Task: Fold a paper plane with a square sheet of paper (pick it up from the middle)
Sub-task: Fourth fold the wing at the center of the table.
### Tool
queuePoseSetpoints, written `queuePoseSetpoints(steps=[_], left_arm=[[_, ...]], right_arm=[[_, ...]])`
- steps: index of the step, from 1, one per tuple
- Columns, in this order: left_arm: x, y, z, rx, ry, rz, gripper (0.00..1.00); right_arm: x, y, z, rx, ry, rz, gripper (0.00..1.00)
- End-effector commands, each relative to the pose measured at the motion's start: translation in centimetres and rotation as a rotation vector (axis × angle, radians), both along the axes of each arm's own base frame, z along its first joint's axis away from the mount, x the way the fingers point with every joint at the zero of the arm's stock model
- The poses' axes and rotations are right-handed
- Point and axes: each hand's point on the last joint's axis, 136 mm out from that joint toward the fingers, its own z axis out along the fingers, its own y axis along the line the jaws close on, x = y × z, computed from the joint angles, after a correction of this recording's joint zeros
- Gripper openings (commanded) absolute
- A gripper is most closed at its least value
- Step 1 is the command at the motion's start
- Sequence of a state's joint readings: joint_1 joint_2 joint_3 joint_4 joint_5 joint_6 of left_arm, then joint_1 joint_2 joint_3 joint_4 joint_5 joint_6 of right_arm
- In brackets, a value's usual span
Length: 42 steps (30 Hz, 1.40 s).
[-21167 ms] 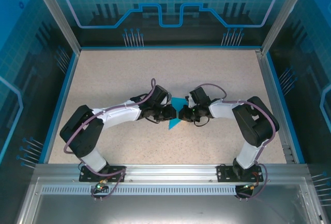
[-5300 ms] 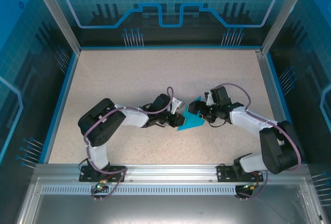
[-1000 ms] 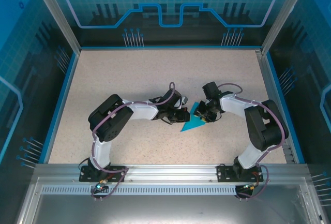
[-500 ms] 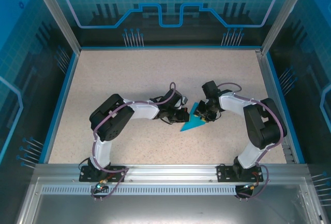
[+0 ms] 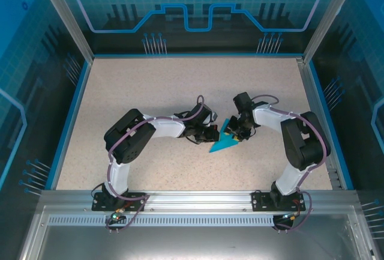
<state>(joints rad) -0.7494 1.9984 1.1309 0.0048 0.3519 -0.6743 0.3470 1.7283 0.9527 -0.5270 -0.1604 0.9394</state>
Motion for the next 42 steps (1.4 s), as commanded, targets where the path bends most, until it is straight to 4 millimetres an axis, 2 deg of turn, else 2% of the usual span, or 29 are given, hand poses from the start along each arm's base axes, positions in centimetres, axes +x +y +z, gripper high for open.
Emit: queuePoseSetpoints(steps=[1,7,13,22,29,42], left_arm=[[-0.3,0.3,-0.9,0.045,0.005,-0.014,0.04],[-0.3,0.3,-0.9,0.047,0.003,-0.014,0.04],[0.1,-0.1,0.0,0.038,-0.016,-0.023,0.04],[0.8,-1.6,1.0,-0.023,-0.032,-0.040,0.06],[0.7,-1.7,0.4,-0.021,-0.016,-0.045,0.07],[1.0,-0.6,-0.7,0.053,-0.018,-0.017,0.05]], right_arm=[[-2.9,-1.7,-3.5,-0.103,0.129,0.003,0.38],[-3.0,-1.7,-3.8,-0.109,0.141,0.002,0.39],[-3.4,-2.0,-4.0,-0.123,0.158,-0.002,0.37],[-3.3,-1.9,-4.1,-0.118,0.161,0.002,0.37],[-3.3,-1.7,-4.3,-0.112,0.169,0.003,0.38],[-3.5,-1.8,-4.7,-0.117,0.188,-0.003,0.39]])
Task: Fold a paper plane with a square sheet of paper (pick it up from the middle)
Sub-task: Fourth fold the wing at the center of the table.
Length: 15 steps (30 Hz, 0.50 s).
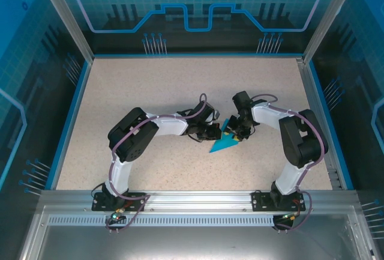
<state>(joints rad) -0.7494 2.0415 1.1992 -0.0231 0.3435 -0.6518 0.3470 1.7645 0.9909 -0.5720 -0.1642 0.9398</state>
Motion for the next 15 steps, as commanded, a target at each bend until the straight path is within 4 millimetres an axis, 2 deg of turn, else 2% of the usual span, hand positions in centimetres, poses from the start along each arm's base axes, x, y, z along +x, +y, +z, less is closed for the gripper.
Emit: queuePoseSetpoints(steps=[1,9,15], left_arm=[[-0.1,0.3,-0.6,0.050,-0.002,-0.004,0.05],[-0.7,0.9,-1.6,0.081,0.023,-0.007,0.02],[-1.4,1.8,-2.5,0.123,0.052,-0.009,0.01]], right_arm=[[-3.4,-1.8,-4.4,-0.107,0.149,-0.001,0.39],[-3.3,-1.6,-4.4,-0.095,0.150,0.001,0.38],[-1.3,-0.3,-2.3,-0.024,0.064,0.028,0.40]])
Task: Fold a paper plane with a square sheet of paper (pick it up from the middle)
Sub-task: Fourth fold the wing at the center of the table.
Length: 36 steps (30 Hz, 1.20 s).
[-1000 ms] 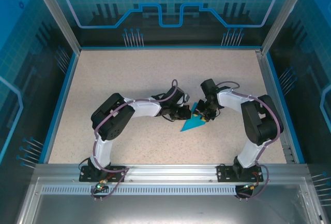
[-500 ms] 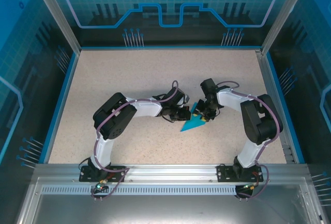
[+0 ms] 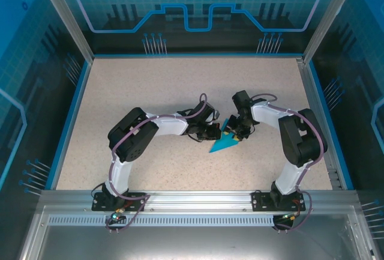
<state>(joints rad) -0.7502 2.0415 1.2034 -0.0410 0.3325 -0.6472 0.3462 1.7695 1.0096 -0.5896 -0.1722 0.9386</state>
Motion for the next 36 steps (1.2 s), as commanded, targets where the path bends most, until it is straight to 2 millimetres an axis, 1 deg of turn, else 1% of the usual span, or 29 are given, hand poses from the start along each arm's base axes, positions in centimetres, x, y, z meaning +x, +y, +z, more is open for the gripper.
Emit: queuePoseSetpoints(steps=[1,3,6,9,11,12,14,17,19,23,30,33,36], left_arm=[[-1.6,1.7,-2.5,0.111,0.056,-0.014,0.01],[-1.7,1.9,-2.8,0.120,0.065,-0.014,0.01],[-2.0,2.1,-3.1,0.131,0.076,-0.014,0.01],[-2.1,2.4,-3.3,0.143,0.084,-0.016,0.00],[-2.2,2.5,-3.3,0.149,0.086,-0.018,0.00],[-2.2,2.5,-3.3,0.150,0.085,-0.020,0.00],[-2.3,2.5,-3.3,0.154,0.086,-0.026,0.00],[-2.2,2.6,-3.3,0.160,0.081,-0.030,0.00],[-2.2,2.6,-3.2,0.164,0.080,-0.030,0.00],[-2.2,2.6,-3.2,0.164,0.082,-0.032,0.00],[-2.0,2.1,-2.6,0.148,0.073,-0.051,0.01],[-1.9,2.0,-2.3,0.145,0.068,-0.056,0.02],[-1.7,1.7,-1.9,0.134,0.060,-0.063,0.02]], right_arm=[[-1.0,-0.3,-2.0,-0.012,0.032,0.029,0.40],[-0.1,-0.1,-0.5,0.023,-0.030,0.022,0.42],[1.0,-0.4,2.6,0.066,-0.161,0.016,0.48],[1.6,-1.0,5.8,0.092,-0.288,0.034,0.53],[1.9,-1.1,7.5,0.109,-0.361,0.065,0.53],[1.5,-1.0,7.5,0.121,-0.378,0.093,0.53],[1.3,-0.5,7.9,0.154,-0.404,0.133,0.48],[1.2,0.4,6.9,0.208,-0.390,0.142,0.39],[1.2,1.0,5.9,0.246,-0.371,0.143,0.33],[1.3,1.9,4.5,0.288,-0.345,0.151,0.26],[1.5,3.1,3.0,0.314,-0.309,0.182,0.24],[1.4,3.0,2.1,0.298,-0.279,0.174,0.24],[1.1,2.3,1.3,0.261,-0.254,0.161,0.23]])
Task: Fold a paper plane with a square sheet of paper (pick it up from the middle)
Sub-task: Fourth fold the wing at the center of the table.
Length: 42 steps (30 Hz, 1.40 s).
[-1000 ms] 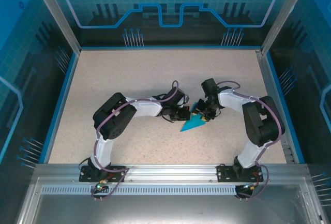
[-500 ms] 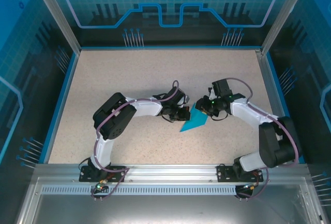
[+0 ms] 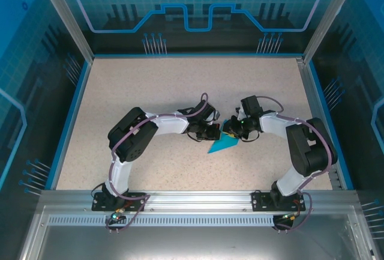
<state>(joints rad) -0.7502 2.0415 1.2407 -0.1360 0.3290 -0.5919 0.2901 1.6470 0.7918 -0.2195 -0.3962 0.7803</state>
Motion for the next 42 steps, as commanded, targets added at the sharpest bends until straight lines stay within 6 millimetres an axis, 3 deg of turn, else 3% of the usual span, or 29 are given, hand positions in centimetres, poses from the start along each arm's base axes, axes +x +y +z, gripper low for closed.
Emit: queuePoseSetpoints(steps=[1,20,28,33,39,42], left_arm=[[-1.3,1.2,-1.8,0.085,0.052,-0.023,0.03],[-0.2,0.0,0.0,-0.002,0.025,-0.038,0.08],[-0.4,0.5,-1.0,0.030,0.046,-0.031,0.07],[-0.5,1.0,-1.6,0.065,0.059,-0.021,0.05],[-0.7,1.3,-1.9,0.082,0.069,-0.023,0.03],[-0.7,1.4,-2.0,0.089,0.072,-0.021,0.03]], right_arm=[[0.0,0.0,-0.4,-0.024,0.010,0.008,0.23],[-1.1,-1.2,-1.6,-0.087,0.062,-0.036,0.22],[-1.2,-1.3,-2.1,-0.093,0.075,-0.035,0.21],[-1.2,-0.9,-2.1,-0.071,0.078,-0.027,0.21],[-0.7,0.7,-0.4,-0.006,0.008,0.024,0.17],[-1.1,1.1,-0.4,-0.006,0.008,0.047,0.15]])
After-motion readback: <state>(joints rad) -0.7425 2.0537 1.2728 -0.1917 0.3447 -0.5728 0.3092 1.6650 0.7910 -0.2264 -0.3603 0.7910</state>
